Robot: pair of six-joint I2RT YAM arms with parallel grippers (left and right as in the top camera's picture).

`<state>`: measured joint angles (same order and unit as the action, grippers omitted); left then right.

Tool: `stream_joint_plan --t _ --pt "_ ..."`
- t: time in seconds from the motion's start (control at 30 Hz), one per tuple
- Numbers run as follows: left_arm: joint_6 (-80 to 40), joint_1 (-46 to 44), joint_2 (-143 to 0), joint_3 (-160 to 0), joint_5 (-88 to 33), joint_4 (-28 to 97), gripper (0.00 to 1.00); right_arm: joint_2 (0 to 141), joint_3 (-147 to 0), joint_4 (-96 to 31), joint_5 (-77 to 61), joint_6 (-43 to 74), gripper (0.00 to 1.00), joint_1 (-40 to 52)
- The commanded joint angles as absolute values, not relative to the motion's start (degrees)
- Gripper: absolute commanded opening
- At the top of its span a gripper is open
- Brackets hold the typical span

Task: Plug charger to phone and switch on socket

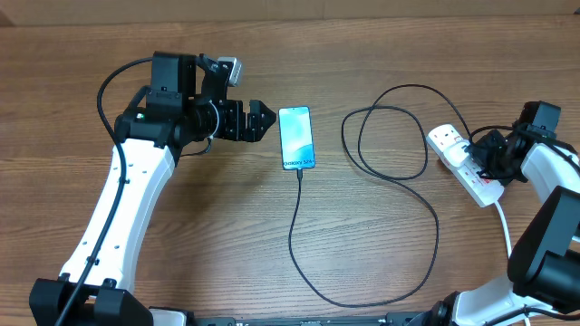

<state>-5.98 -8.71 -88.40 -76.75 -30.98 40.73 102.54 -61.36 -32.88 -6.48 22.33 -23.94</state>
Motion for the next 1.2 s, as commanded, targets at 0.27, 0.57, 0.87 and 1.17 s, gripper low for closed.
stream_joint_plan --t 0.27,0.57,0.87,1.17 --pt "-6.4 -9.0 -86.9 -77.3 -31.1 40.7 1.0 102.9 -61.1 -37.4 -9.1 22.3 0.04 -23.7" --pt "-6.4 -9.0 -86.9 -77.3 -31.1 41.0 1.0 102.7 -62.6 -39.3 -7.2 22.1 0.04 -23.8" --pt "-6.2 -9.0 -86.9 -77.3 -30.9 41.8 1.0 94.1 -79.8 -54.0 1.7 22.0 0.04 -23.9" --pt "-6.2 -9.0 -86.9 -77.3 -31.0 41.8 1.0 87.8 -81.2 -62.3 -2.1 17.5 0.04 -19.0"
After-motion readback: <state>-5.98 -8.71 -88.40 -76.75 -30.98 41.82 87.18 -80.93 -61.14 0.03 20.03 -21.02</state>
